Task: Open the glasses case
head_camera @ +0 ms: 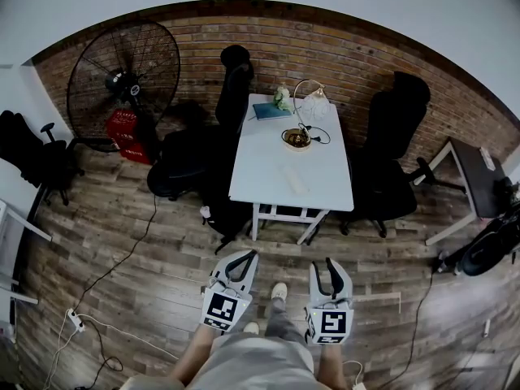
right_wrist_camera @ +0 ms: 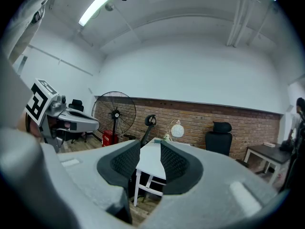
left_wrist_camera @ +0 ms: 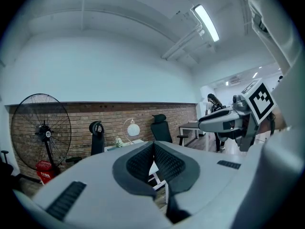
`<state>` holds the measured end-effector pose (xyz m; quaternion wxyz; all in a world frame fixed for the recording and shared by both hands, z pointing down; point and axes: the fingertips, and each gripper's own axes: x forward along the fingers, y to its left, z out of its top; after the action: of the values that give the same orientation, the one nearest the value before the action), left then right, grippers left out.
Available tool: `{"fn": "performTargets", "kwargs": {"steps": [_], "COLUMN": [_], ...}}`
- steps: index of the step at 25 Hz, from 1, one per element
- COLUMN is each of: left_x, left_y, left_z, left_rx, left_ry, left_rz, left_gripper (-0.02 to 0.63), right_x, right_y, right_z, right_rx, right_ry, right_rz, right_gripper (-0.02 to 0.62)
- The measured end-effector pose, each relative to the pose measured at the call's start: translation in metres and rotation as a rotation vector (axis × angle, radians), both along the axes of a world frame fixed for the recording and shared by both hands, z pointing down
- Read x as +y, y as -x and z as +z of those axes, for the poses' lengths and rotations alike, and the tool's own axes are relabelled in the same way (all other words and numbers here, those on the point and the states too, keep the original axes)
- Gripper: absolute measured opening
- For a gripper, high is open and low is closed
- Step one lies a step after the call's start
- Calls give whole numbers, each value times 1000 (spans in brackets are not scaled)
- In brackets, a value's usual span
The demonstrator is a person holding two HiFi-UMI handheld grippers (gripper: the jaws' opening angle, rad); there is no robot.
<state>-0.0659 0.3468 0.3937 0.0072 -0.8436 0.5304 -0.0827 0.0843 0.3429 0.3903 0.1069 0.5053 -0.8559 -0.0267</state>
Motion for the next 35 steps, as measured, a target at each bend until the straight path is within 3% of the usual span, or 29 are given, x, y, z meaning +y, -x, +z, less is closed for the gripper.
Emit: {"fn": "performTargets", "kwargs": {"steps": [10,35], "left_x": [-41,-198], "left_y": [-9,-41], "left_z": [6,7], "left_rx": [7,0], "left_ry": [11,33], "left_rz": [-13,-61], "left_gripper": [6,5], "right_x": [-42,-206], "right_y": [-9,-35], "right_z": [6,6], "right_rx": [-2,-9], "right_ry": [5,22], "right_rz": [-5,-69], "right_gripper": [138,138]}}
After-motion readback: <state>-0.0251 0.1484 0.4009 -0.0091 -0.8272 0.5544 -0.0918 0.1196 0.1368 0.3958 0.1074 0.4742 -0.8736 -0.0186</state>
